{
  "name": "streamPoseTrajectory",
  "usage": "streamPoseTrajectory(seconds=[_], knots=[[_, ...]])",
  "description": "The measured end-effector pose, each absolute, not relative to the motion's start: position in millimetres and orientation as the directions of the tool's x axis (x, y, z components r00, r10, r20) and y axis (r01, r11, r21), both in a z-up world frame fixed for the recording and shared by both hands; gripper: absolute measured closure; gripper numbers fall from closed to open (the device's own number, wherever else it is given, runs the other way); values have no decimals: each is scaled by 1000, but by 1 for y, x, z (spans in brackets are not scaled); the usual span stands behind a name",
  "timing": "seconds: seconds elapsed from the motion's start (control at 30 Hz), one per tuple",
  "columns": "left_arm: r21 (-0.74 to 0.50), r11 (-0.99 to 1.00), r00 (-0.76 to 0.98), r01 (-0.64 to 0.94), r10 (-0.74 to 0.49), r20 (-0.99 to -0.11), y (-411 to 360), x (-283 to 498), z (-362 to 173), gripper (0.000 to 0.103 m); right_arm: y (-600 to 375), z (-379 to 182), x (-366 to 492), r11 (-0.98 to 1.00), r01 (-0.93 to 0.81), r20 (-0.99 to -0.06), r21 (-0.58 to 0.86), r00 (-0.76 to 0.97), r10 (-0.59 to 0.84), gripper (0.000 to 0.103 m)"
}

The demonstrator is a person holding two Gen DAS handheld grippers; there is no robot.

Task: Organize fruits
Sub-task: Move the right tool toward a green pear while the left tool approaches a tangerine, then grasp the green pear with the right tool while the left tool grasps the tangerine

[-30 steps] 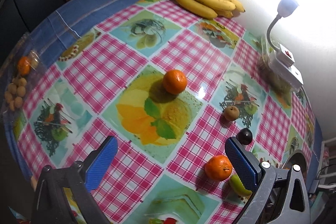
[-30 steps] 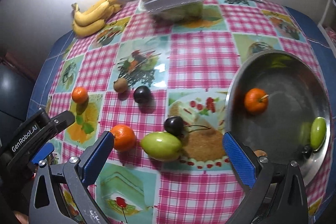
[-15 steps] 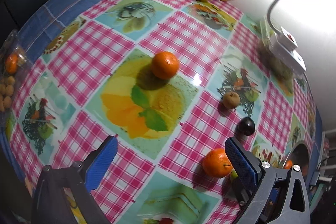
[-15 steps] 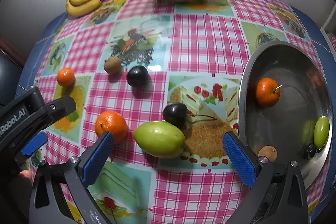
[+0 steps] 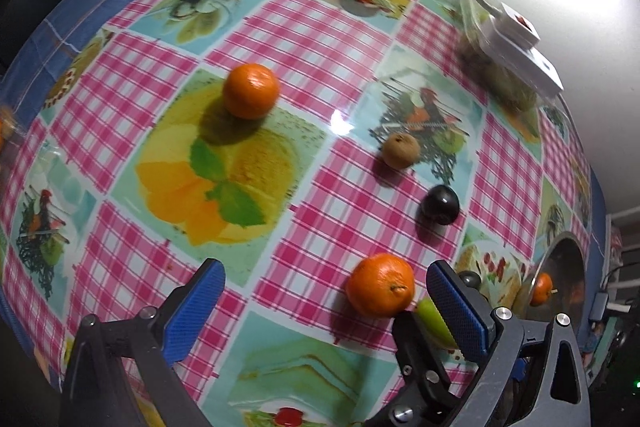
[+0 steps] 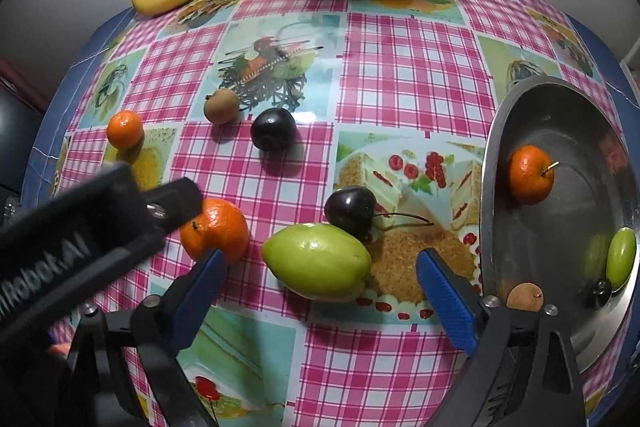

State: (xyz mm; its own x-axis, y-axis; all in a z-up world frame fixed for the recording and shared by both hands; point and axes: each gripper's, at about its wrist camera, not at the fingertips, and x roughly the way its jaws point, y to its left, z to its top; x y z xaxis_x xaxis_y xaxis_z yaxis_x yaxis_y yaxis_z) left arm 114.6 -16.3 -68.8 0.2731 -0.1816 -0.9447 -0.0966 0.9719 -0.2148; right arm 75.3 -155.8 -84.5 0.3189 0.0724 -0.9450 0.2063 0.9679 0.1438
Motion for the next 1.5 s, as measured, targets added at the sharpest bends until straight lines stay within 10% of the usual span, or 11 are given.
streamPoseTrajectory(seconds=[0.77, 1.0, 1.5], knots=[[-307, 951, 193, -40, -294, -936, -39, 115, -86, 42, -159, -90, 74, 951, 207, -937, 228, 313, 156, 51], [-335, 942, 180, -34, -324, -929, -40, 117, -87, 59, -160, -91, 74, 947, 208, -934, 245, 311, 174, 51], [-383, 921, 206, -63, -364, -908, -31, 117, -79, 61, -178, -87, 66, 935, 255, -936, 248, 313, 163, 51]])
